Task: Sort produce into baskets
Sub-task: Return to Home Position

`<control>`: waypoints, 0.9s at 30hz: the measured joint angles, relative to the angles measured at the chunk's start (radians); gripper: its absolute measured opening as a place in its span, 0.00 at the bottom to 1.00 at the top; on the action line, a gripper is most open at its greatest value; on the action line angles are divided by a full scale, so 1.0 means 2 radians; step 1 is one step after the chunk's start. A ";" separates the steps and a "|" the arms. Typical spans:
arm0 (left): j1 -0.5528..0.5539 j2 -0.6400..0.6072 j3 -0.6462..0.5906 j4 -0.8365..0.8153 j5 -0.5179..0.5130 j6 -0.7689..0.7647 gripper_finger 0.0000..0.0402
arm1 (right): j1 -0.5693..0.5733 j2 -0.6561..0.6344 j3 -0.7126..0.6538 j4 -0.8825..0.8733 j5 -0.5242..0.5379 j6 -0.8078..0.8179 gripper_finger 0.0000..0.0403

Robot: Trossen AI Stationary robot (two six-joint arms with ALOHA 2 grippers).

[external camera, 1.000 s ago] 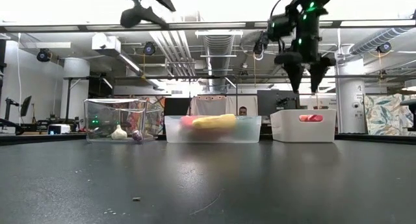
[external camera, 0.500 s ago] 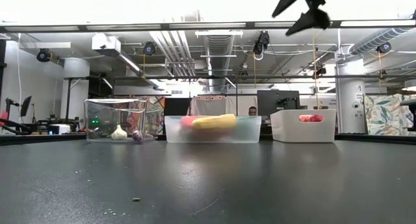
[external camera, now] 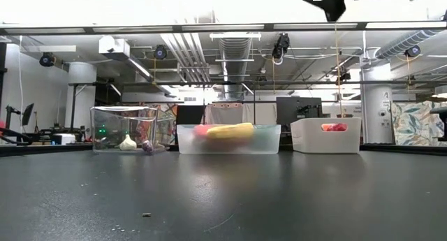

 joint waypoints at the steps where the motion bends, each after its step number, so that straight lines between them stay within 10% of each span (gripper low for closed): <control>1: 0.008 -0.011 -0.027 0.036 0.015 0.001 0.48 | 0.000 -0.010 -0.026 0.026 -0.001 0.012 0.87; 7: 0.039 -0.059 -0.167 0.199 0.051 -0.016 0.48 | 0.008 -0.063 -0.150 0.170 -0.002 0.069 0.87; 27: 0.059 -0.214 -0.357 0.276 0.046 -0.006 0.48 | 0.014 -0.230 -0.334 0.282 -0.004 0.075 0.87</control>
